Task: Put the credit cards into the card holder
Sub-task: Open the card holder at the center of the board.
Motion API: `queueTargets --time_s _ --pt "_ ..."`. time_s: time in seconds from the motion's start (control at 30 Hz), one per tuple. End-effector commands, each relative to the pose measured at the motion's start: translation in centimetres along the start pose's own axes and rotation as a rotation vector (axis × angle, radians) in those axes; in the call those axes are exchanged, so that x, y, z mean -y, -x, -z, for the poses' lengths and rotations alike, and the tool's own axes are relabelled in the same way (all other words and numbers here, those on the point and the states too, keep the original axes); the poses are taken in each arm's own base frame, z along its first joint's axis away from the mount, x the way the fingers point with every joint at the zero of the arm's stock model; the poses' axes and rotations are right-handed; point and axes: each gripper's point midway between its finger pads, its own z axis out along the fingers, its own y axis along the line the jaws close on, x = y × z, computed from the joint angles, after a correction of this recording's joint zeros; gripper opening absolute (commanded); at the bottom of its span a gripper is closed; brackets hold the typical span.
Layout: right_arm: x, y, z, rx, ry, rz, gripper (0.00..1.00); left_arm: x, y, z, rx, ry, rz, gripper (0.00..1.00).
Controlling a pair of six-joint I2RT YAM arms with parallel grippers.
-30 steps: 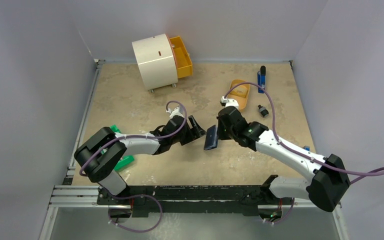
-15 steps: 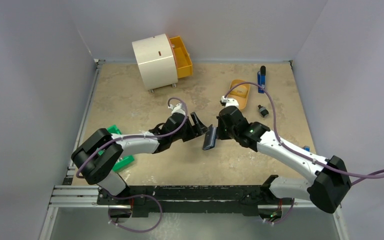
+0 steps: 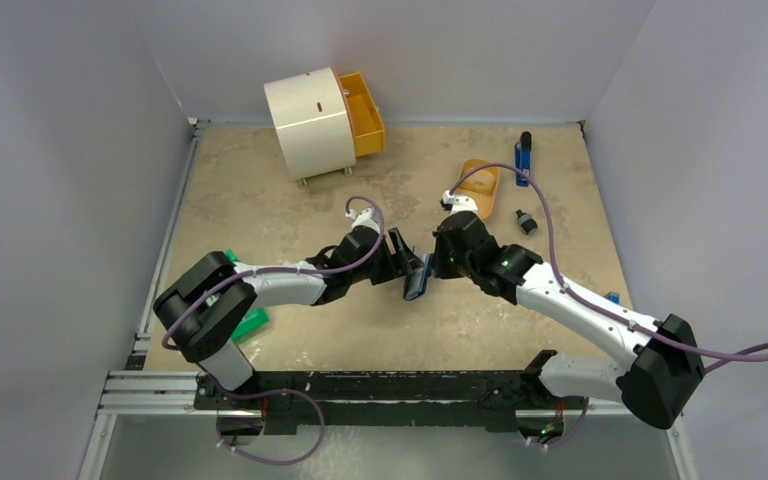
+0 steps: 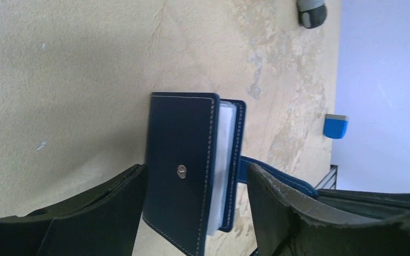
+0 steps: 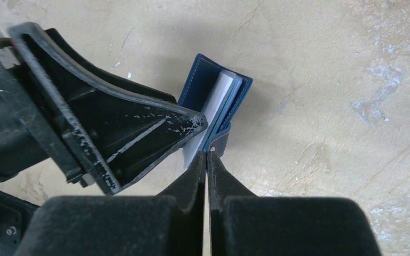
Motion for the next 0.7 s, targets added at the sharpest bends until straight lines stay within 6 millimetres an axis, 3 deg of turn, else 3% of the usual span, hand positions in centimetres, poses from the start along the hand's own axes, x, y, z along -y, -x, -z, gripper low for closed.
queueTargets --time_s 0.0,0.2,0.67 --pt "-0.9 1.8 0.9 0.061 0.045 -0.016 0.0 0.8 -0.1 -0.7 -0.006 -0.017 -0.036 0.65" --pt "-1.0 1.7 1.0 0.06 0.048 -0.018 0.0 0.6 -0.4 -1.0 -0.014 -0.01 -0.049 0.6" --pt "-0.7 0.8 0.9 0.038 0.046 -0.028 0.0 1.1 -0.3 -0.6 -0.003 -0.023 -0.054 0.66"
